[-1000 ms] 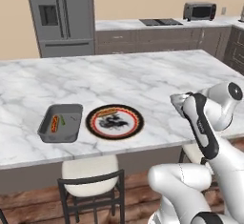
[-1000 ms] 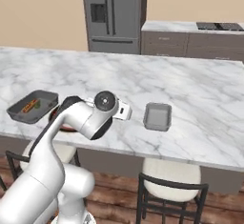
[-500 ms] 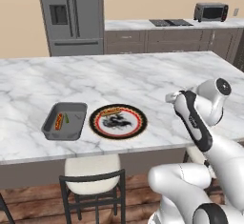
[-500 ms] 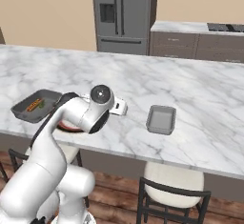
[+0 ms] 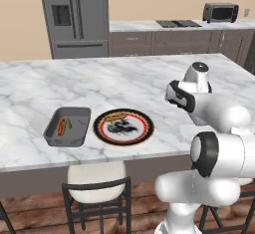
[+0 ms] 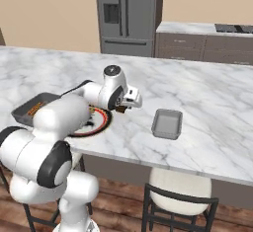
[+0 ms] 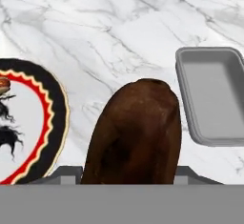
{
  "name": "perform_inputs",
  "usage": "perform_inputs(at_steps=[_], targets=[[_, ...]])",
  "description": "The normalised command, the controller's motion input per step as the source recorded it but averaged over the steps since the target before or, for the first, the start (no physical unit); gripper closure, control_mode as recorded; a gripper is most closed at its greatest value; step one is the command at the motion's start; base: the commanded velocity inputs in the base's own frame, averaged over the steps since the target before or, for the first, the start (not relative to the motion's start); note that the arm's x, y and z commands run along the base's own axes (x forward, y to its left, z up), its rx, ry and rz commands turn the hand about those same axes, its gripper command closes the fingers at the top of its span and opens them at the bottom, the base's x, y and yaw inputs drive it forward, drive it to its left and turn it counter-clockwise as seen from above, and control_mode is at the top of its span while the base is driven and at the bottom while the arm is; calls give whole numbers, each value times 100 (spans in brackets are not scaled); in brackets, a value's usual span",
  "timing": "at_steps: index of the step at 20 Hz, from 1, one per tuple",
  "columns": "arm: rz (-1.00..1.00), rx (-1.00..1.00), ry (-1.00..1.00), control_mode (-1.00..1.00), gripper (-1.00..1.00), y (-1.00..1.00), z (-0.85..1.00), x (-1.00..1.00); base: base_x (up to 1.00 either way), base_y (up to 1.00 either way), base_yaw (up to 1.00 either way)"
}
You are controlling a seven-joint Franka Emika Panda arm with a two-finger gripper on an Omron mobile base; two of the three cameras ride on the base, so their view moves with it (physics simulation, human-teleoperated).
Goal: Place one cooked food and one vegetable from the large plate to each tupperware container.
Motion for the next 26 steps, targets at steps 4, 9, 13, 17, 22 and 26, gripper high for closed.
perform_inputs(at_steps=[4,9,13,17,22,26], targets=[[7,-8,20,-100,100,-72,-37,58,0,0,0],[12,0,-3,-100,100,-66,-47,-3,0,0,0],[6,-1,-7,-100,100,-33,-36,-1,0,0,0],[1,0,5,-100,100,-55,-14,32,0,0,0],[8,-2,20,-100,100,-48,-24,16,0,0,0],[8,0,8,-100,100,-25,-32,9,0,0,0]])
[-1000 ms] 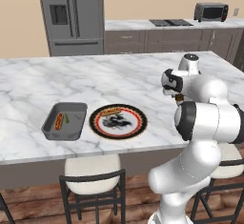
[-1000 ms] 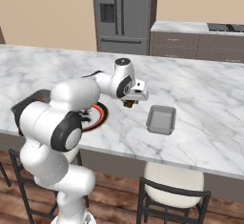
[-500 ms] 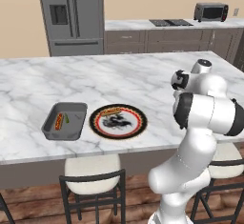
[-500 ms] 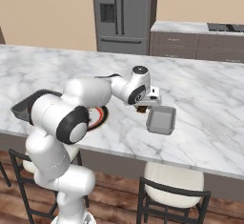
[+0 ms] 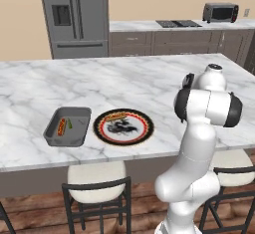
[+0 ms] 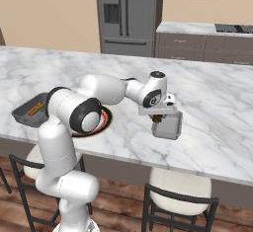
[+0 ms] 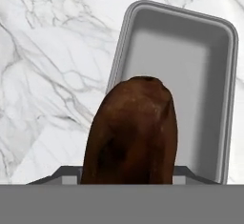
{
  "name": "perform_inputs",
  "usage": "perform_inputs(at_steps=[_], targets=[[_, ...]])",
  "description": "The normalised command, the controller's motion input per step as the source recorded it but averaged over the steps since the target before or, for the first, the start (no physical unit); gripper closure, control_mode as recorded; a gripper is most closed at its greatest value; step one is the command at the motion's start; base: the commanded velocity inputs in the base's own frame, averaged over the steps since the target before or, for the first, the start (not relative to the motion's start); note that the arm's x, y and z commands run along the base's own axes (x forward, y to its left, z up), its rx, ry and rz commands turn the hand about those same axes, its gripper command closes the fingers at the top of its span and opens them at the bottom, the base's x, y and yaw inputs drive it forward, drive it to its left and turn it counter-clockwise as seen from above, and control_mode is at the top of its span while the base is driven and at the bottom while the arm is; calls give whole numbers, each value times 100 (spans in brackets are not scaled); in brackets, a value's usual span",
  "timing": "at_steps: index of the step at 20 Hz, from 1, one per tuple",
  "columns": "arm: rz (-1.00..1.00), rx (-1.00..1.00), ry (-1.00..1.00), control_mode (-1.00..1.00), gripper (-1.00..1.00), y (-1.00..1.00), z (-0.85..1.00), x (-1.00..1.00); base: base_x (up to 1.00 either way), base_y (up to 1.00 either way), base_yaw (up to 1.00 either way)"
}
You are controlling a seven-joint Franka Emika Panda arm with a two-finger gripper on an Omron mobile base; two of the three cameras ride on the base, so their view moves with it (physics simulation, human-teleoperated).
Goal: Place one cooked food and one vegetable from the large plate to each tupperware container.
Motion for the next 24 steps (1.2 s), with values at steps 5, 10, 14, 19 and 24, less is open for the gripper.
perform_inputs(at_steps=[5,10,14,19,24], targets=[[8,-1,0,-100,100,-3,-38,7,0,0,0],[9,0,0,-100,100,-9,-49,27,0,0,0],[10,0,2,-100,100,-15,-35,53,0,0,0],[9,0,0,-100,100,-33,-17,47,0,0,0],[2,0,9,-100,100,-15,-44,9,0,0,0]])
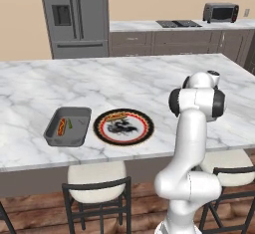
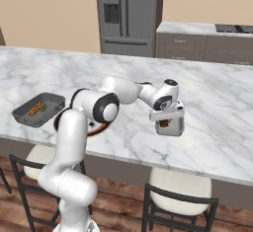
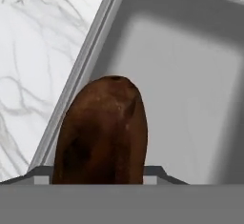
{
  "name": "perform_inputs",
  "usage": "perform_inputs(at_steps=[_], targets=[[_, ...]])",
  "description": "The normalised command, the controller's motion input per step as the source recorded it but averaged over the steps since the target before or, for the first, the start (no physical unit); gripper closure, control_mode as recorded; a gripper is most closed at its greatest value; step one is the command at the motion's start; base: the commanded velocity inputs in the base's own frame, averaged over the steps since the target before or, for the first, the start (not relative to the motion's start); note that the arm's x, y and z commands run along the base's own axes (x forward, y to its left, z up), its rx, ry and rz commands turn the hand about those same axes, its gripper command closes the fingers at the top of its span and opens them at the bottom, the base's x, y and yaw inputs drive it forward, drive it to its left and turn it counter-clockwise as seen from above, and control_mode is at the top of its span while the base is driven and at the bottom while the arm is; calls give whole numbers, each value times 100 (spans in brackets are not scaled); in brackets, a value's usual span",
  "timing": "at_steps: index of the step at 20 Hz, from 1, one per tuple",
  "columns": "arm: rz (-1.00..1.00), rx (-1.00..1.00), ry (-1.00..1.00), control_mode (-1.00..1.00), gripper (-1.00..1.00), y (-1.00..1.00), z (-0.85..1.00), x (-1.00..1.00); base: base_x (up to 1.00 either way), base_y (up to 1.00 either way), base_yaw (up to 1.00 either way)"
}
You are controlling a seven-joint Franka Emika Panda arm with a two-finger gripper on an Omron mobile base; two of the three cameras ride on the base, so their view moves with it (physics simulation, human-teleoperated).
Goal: Place one cooked food and one vegetable from the large plate to each tupperware container.
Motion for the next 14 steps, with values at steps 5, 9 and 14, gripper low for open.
perform_inputs(at_steps=[5,9,14], targets=[[0,2,11,-100,-100,16,-61,-30,0,0,0],[0,17,6,-100,-100,34,-69,-76,0,0,0],[-3,11,-6,-100,-100,45,-32,-100,0,0,0]])
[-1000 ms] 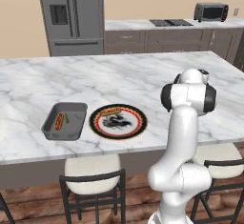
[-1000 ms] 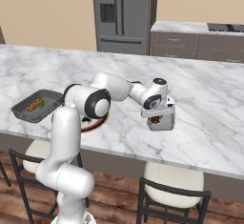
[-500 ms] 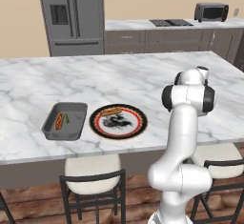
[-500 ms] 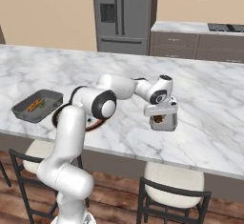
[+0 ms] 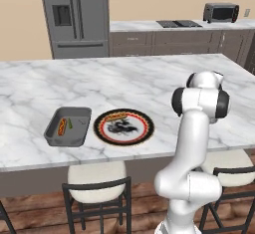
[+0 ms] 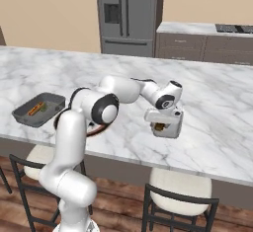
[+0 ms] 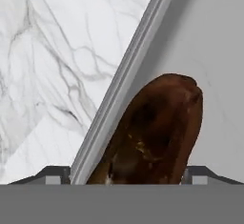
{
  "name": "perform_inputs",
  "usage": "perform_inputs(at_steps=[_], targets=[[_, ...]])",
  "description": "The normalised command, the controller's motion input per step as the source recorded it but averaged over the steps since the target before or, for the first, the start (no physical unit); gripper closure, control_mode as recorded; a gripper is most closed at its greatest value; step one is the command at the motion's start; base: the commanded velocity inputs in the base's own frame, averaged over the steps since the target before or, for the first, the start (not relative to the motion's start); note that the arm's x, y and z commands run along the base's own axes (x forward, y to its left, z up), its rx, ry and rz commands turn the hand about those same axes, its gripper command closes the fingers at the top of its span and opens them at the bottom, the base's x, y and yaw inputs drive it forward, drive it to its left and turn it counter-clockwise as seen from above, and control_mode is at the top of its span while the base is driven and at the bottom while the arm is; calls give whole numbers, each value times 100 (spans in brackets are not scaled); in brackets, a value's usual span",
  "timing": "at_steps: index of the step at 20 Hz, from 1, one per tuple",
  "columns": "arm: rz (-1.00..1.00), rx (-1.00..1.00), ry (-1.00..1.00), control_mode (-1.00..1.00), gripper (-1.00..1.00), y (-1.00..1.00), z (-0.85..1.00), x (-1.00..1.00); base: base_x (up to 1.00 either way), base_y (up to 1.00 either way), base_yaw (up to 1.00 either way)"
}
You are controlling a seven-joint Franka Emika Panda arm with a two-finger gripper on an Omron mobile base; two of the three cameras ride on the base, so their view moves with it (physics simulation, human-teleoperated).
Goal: Place one cooked food and one vegetable from the large plate to each tupperware container.
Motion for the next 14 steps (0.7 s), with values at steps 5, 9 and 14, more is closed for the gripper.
perform_inputs(at_steps=[5,9,14], targets=[[-4,0,-21,-100,-100,38,28,-81,0,0,0],[-3,-5,-18,-100,-100,27,69,-53,0,0,0],[-4,-1,-5,-100,-100,70,60,-56,0,0,0]])
